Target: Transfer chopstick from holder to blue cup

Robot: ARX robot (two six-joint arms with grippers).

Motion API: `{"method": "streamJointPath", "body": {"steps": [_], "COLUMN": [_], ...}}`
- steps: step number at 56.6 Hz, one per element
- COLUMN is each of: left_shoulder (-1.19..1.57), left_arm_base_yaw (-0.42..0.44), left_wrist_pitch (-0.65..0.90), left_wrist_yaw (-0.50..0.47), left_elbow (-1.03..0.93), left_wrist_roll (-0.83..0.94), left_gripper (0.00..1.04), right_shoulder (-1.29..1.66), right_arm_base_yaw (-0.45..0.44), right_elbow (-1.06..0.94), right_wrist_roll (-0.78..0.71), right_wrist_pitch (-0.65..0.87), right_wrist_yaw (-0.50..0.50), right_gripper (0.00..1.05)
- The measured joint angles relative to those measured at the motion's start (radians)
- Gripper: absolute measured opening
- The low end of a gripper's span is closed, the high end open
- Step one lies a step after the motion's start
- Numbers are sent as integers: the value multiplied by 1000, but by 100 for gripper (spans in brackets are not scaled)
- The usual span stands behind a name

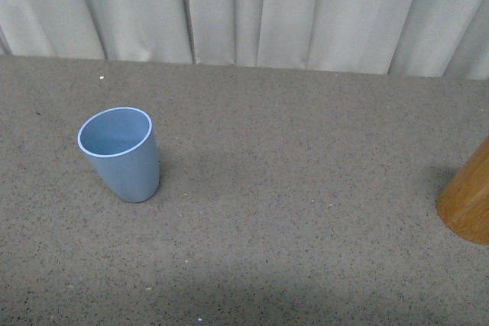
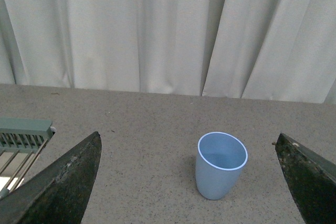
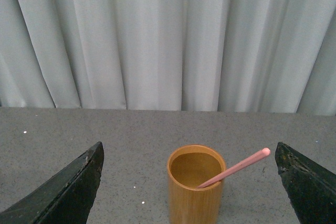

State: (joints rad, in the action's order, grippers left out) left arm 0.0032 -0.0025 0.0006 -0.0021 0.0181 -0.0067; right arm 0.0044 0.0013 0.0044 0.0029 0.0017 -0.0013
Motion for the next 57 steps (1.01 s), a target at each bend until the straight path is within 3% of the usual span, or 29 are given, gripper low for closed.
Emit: {"method": "streamJointPath", "body": {"steps": [57], "left_shoulder": [0], "left_arm_base_yaw": [0], "left_wrist_pitch": [0], "left_wrist_yaw": [0], "left_elbow": [0], "left_wrist_roll": [0], "left_gripper": [98], "right_shoulder": [0], "right_arm_base_yaw": [0], "right_elbow": [0], "right_wrist_roll": [0], "right_wrist_pitch": [0], "right_wrist_yaw": [0], "right_gripper": [95]}}
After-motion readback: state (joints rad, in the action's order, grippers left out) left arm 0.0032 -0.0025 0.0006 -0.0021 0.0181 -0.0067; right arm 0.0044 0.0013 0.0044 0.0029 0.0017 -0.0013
